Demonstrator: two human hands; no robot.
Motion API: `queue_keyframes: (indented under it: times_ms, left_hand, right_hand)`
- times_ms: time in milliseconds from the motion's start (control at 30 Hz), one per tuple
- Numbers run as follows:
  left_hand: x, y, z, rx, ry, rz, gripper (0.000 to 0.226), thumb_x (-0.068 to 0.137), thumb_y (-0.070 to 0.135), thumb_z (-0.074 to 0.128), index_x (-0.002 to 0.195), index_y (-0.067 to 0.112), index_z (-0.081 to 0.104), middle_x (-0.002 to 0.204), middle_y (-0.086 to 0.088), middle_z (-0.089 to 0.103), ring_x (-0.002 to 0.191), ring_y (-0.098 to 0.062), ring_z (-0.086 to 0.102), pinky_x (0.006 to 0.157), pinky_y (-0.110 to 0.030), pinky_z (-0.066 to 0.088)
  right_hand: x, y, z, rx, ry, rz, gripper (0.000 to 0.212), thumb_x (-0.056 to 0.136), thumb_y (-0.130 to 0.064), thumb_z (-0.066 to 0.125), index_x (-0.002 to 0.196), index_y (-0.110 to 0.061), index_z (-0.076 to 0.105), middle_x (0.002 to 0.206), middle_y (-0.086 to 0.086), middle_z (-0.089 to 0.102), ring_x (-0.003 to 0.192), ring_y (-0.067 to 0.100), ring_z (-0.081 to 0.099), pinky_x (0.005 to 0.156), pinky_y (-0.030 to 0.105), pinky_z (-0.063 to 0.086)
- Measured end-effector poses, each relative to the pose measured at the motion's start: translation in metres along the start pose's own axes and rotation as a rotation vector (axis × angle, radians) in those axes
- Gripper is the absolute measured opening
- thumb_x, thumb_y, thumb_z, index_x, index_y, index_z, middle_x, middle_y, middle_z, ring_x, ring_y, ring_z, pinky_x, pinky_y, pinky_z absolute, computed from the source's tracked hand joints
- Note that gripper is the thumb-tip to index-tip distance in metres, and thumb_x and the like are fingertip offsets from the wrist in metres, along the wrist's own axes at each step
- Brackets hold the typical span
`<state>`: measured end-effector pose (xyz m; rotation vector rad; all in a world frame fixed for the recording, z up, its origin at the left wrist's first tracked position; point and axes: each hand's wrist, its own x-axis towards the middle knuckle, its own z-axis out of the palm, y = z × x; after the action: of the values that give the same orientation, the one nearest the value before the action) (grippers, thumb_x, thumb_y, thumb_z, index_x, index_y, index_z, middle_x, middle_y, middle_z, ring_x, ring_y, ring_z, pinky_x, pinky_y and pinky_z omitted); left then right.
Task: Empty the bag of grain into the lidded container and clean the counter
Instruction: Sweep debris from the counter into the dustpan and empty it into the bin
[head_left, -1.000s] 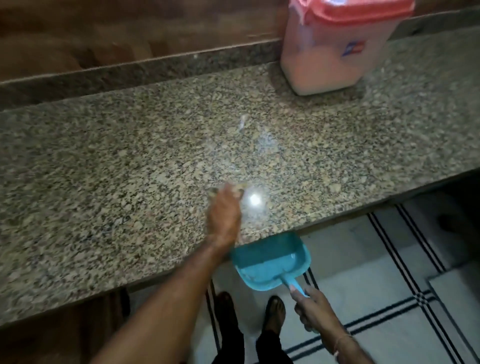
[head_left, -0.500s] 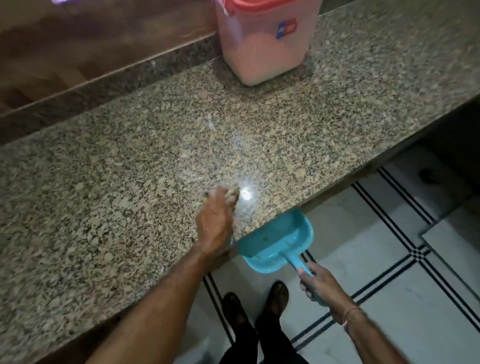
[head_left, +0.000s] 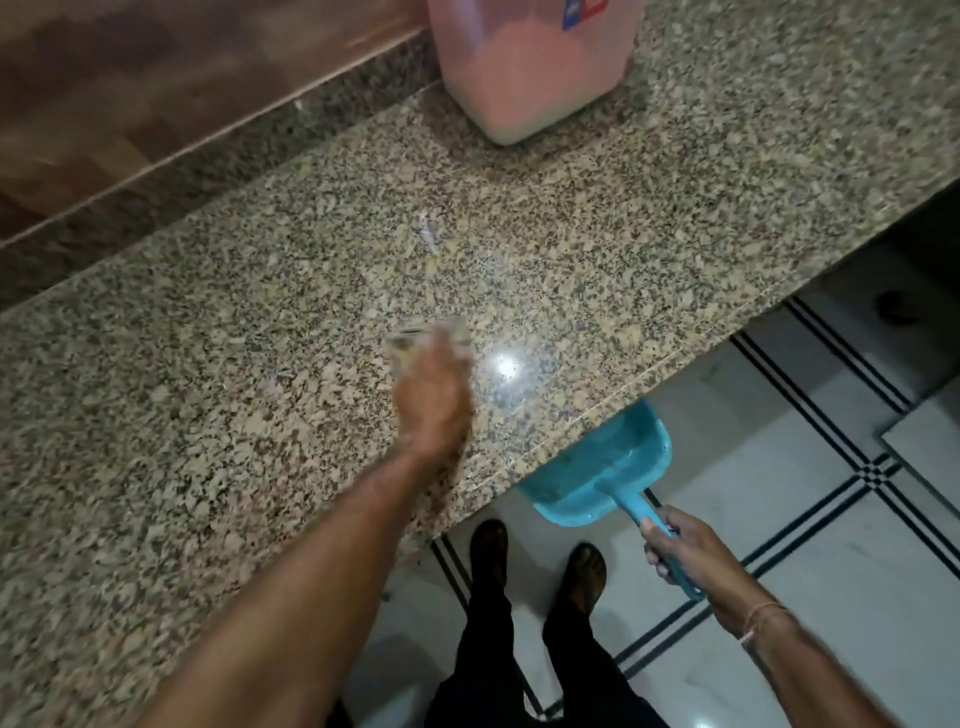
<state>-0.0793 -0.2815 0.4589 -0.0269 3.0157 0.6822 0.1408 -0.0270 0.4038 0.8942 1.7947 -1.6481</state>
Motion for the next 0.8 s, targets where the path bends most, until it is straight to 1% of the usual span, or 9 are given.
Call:
queue_keyframes:
  times_ms: [100, 200, 333, 400, 500, 567, 667, 733, 800]
  left_hand:
    - [0.005, 0.015, 0.009, -0.058, -0.163, 0.204, 0.021, 0.107, 0.039, 0.04, 0.123, 0.028, 0.047, 0.097, 0.003, 0.06, 0.068, -0.013, 0.057, 0.049, -0.027, 0.05]
    - [0.044, -0.028, -0.021, -0.011, -0.012, 0.088, 0.017, 0.107, 0.039, 0.044, 0.119, 0.028, 0.05, 0.098, 0.003, 0.06, 0.058, -0.01, 0.054, 0.037, -0.02, 0.036]
    - [0.114, -0.092, -0.06, 0.086, 0.133, -0.289, 0.026, 0.106, 0.035, 0.044, 0.123, 0.016, 0.041, 0.107, -0.018, 0.063, 0.076, -0.028, 0.06, 0.062, -0.041, 0.053]
    - [0.13, -0.081, -0.049, 0.19, 0.107, -0.321, 0.035, 0.105, 0.031, 0.043, 0.134, 0.013, 0.04, 0.122, -0.022, 0.06, 0.093, -0.034, 0.062, 0.08, -0.043, 0.053]
    - [0.105, -0.014, -0.008, 0.214, 0.042, 0.126, 0.043, 0.097, 0.012, 0.052, 0.139, 0.009, 0.043, 0.126, -0.014, 0.059, 0.106, -0.033, 0.063, 0.096, -0.054, 0.053]
    - [0.071, 0.027, 0.009, 0.098, -0.112, 0.372, 0.034, 0.099, 0.012, 0.058, 0.132, 0.016, 0.051, 0.117, 0.008, 0.057, 0.103, -0.012, 0.055, 0.102, -0.05, 0.051]
    - [0.06, 0.044, 0.004, -0.054, -0.328, 0.522, 0.018, 0.104, 0.029, 0.051, 0.121, 0.023, 0.053, 0.109, 0.009, 0.07, 0.079, -0.004, 0.065, 0.071, -0.033, 0.061]
    - [0.102, 0.02, -0.012, -0.072, -0.237, 0.447, 0.015, 0.104, 0.035, 0.05, 0.115, 0.024, 0.053, 0.1, 0.01, 0.068, 0.064, -0.004, 0.063, 0.044, -0.019, 0.051]
    - [0.158, -0.011, -0.033, -0.034, -0.075, 0.231, 0.021, 0.105, 0.045, 0.043, 0.114, 0.026, 0.05, 0.097, 0.003, 0.068, 0.067, -0.014, 0.065, 0.045, -0.029, 0.051]
  right_hand:
    - [-0.009, -0.002, 0.004, 0.033, 0.032, 0.022, 0.028, 0.102, -0.026, 0.057, 0.095, 0.001, 0.054, 0.068, 0.007, 0.057, 0.054, 0.013, 0.049, 0.052, 0.026, 0.04]
    - [-0.015, -0.005, 0.008, 0.051, 0.093, 0.026, 0.032, 0.102, -0.025, 0.057, 0.1, 0.007, 0.055, 0.068, 0.006, 0.057, 0.053, 0.012, 0.049, 0.052, 0.026, 0.042]
    - [-0.02, -0.005, 0.015, 0.131, 0.143, 0.025, 0.02, 0.102, -0.024, 0.057, 0.097, -0.005, 0.061, 0.069, 0.007, 0.055, 0.051, 0.011, 0.049, 0.049, 0.024, 0.042]
    - [-0.018, -0.004, 0.018, 0.139, 0.176, 0.028, 0.02, 0.103, -0.022, 0.056, 0.095, -0.004, 0.059, 0.068, 0.008, 0.055, 0.051, 0.012, 0.047, 0.049, 0.024, 0.04]
    - [-0.015, -0.005, 0.022, 0.159, 0.218, 0.03, 0.021, 0.102, -0.023, 0.057, 0.091, -0.006, 0.059, 0.068, 0.009, 0.055, 0.054, 0.015, 0.046, 0.054, 0.03, 0.04]
    - [-0.015, -0.008, 0.025, 0.187, 0.235, 0.035, 0.021, 0.102, -0.024, 0.057, 0.092, -0.006, 0.059, 0.068, 0.009, 0.056, 0.054, 0.016, 0.046, 0.055, 0.032, 0.039]
    - [-0.014, -0.017, 0.026, 0.22, 0.24, 0.037, 0.022, 0.102, -0.025, 0.056, 0.097, -0.003, 0.059, 0.066, 0.007, 0.056, 0.053, 0.014, 0.045, 0.053, 0.03, 0.039]
    - [-0.014, -0.021, 0.025, 0.236, 0.251, 0.033, 0.021, 0.102, -0.026, 0.057, 0.098, -0.006, 0.06, 0.065, 0.005, 0.056, 0.052, 0.013, 0.046, 0.052, 0.028, 0.04]
    - [-0.015, -0.021, 0.023, 0.252, 0.267, 0.024, 0.019, 0.102, -0.027, 0.057, 0.098, -0.008, 0.061, 0.064, 0.004, 0.056, 0.052, 0.013, 0.047, 0.052, 0.027, 0.041]
